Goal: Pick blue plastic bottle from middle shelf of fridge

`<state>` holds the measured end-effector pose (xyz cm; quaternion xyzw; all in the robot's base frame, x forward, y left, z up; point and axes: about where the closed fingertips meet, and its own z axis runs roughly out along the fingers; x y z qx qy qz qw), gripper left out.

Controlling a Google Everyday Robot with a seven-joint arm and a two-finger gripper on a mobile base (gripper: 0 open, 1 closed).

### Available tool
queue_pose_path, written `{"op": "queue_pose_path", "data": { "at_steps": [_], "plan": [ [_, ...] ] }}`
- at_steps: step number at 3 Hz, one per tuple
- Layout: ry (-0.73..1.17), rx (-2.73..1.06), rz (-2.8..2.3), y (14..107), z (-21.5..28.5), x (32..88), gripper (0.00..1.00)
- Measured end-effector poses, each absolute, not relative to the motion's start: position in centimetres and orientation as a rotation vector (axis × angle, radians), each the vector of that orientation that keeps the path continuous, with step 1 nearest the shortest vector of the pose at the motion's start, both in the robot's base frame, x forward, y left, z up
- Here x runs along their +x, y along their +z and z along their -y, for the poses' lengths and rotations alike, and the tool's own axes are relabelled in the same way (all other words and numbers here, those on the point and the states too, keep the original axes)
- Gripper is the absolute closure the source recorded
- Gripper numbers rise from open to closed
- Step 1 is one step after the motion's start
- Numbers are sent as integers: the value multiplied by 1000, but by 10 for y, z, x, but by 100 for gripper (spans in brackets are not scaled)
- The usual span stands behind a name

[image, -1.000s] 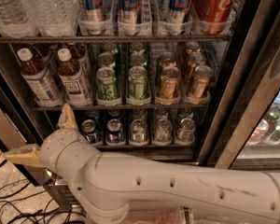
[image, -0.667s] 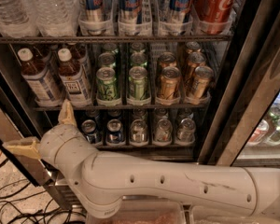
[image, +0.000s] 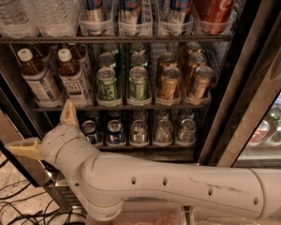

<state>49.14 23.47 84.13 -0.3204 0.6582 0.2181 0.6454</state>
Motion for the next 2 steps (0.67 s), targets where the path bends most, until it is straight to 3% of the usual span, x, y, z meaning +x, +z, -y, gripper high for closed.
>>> {"op": "queue_pose_path", "data": {
  "at_steps": [2],
  "plan": [
    [466,-671,-1453,852,-223,501,0]
  ]
}}
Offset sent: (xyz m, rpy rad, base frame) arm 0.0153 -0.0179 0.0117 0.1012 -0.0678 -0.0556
